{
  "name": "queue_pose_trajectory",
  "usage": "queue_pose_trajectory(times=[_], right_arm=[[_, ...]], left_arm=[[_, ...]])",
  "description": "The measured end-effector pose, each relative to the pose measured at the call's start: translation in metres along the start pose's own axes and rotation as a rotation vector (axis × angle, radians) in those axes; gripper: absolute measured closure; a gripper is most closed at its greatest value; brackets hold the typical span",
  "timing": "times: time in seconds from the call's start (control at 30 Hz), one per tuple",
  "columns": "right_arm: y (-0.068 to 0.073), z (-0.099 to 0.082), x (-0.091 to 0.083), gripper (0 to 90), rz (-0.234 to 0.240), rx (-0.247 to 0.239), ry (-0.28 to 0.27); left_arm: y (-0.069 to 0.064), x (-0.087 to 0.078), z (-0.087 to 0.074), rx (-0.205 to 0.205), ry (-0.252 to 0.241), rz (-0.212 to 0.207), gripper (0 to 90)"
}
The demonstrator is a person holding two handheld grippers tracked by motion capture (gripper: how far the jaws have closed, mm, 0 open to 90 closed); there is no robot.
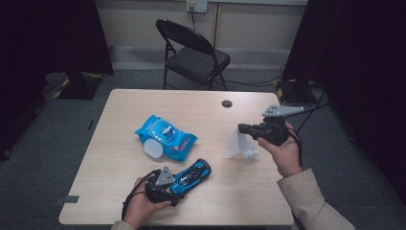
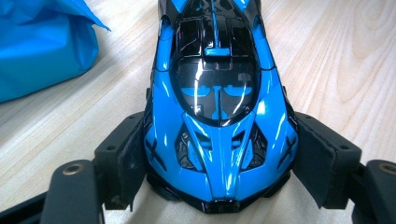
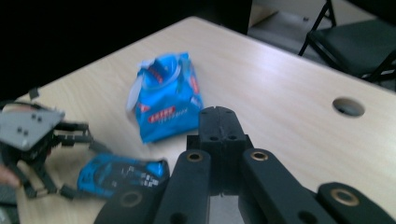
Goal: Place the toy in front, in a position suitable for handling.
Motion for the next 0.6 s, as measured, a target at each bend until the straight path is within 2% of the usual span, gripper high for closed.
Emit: queue_pose_trajectory(times=[0.17,0.3,0.37,0.43,0.47,0.6], right_arm=[[-0.005,-0.030,0.008,90.0,-0.002,0.019,0.050],[-0.016,-0.054,0.021,90.0,-0.013,0.052,0.091],[-0.024,-0.065,0.030,90.0,-0.045,0.065,0.115],[-0.031,-0.074,0.037,90.0,-0.048,0.091,0.115],[-0.035,-0.082,0.042,90.0,-0.063,0.094,0.132],[-0.045,-0.106,0.059,90.0,-0.118,0.082,0.178]], left_arm=[[0.000,0.000,0.000,-0.001,-0.001,0.001,25.2],[0.000,0.000,0.000,-0.001,-0.001,0.002,25.2],[0.000,0.000,0.000,-0.002,-0.001,0.001,25.2],[0.000,0.000,0.000,-0.002,-0.001,0.001,25.2],[0.000,0.000,0.000,-0.002,-0.001,0.001,25.2],[0.000,0.000,0.000,-0.001,-0.002,0.000,25.2]])
Point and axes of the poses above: each handheld gripper's, and its own axes: x roughly forward along the jaws, z roughly out of its top, y roughly to its left, the point moved 3 cm from there along x, roughly forward along the jaws, and after that the axes turned 12 degrees about x, right-handed, at the moved point
